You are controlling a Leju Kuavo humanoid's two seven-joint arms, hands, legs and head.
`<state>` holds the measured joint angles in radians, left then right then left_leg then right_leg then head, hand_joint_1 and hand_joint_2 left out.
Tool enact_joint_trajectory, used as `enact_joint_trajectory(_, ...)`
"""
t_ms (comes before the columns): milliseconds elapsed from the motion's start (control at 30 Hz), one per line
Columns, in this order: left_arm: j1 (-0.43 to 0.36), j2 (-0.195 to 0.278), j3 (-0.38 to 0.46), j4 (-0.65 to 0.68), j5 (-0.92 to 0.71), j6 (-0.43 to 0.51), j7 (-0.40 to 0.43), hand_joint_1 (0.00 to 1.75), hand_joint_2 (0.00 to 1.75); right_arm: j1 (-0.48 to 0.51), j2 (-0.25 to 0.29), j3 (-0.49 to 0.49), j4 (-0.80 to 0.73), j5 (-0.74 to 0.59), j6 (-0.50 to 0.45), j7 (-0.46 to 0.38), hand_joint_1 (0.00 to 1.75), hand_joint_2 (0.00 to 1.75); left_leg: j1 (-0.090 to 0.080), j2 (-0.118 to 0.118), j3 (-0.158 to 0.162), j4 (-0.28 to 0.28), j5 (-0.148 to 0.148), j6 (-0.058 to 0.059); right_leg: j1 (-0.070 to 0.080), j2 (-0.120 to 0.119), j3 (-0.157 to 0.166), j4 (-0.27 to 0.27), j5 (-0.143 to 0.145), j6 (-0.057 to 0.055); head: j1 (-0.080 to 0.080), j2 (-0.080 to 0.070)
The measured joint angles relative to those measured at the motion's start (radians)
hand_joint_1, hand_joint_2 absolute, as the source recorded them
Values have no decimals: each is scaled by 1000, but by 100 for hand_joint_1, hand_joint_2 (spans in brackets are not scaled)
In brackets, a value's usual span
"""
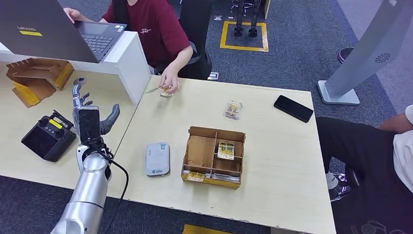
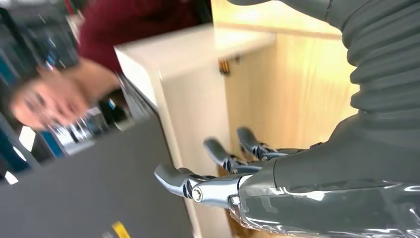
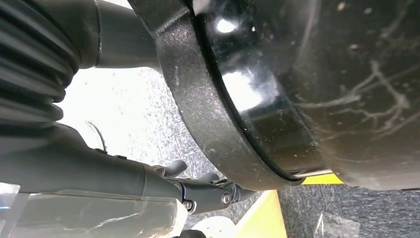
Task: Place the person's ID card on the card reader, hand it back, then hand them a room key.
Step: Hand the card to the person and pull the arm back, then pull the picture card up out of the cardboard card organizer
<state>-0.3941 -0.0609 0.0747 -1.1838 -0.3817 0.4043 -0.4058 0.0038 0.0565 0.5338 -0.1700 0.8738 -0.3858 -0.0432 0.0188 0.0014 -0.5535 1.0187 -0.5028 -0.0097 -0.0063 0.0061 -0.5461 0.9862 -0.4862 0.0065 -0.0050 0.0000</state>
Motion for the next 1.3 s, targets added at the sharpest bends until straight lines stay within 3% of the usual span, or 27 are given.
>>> enact_joint_trajectory(133, 154, 40, -130, -196, 38, -111, -3, 0, 175, 8, 0, -5, 1, -21, -13, -10, 0, 175, 0, 0, 0, 0, -1, 0, 0, 0, -1, 0, -1, 0, 0, 0)
enact_joint_trajectory(233, 237, 62, -200, -297, 37, -138, -8, 0, 175, 11, 0, -12, 2, -28, -20, -14, 0, 175, 0, 0, -1, 0, -1, 0, 0, 0, -1, -1, -1, 1, 0, 0)
enact_joint_trajectory(333, 314, 86, -263, -380, -78, -130, -39, 0, 175, 16, 0, -22, 3, -41, -28, -16, 0, 175, 0, 1, 0, 0, -2, 0, 0, 1, -1, -1, -1, 1, 0, 0)
enact_joint_trajectory(400, 385, 101, -329, -434, -223, -77, -56, 0, 175, 19, 0, -28, 5, -51, -35, -18, 0, 175, 0, 2, 0, 0, -2, 0, 0, 1, -1, -1, -1, 0, 0, 0)
enact_joint_trajectory(467, 459, 109, -417, -467, -408, 34, -41, 0, 175, 20, 0, -34, 9, -56, -40, -17, 0, 175, -1, 2, 0, 0, -3, 1, 0, 1, -1, -1, -2, 1, 0, 0)
enact_joint_trajectory(567, 532, 117, -547, -478, -725, 221, 69, 0, 175, 20, 3, -41, 10, -57, -41, -6, 0, 175, -1, 1, -1, 0, -3, 2, 0, 0, -1, -1, -3, 2, 0, 0)
enact_joint_trajectory(633, 558, 117, -599, -478, -855, 270, 134, 0, 175, 19, 5, -44, 11, -57, -40, -1, 0, 175, -1, 1, -1, 0, -3, 2, 0, 0, -1, -1, -3, 2, 0, 0)
enact_joint_trajectory(800, 583, 113, -634, -469, -944, 279, 176, 0, 175, 19, 7, -46, 11, -53, -40, 1, 0, 175, -1, 0, 0, 0, -3, 2, 0, -1, 0, -1, -3, 2, 0, 0)
enact_joint_trajectory(1300, 592, 73, -625, -403, -1089, 279, 276, 0, 175, 17, 7, -46, 11, -38, -38, -3, 0, 175, -1, 0, 0, 0, -3, 2, 0, -1, 0, -1, -3, 2, 0, 0)
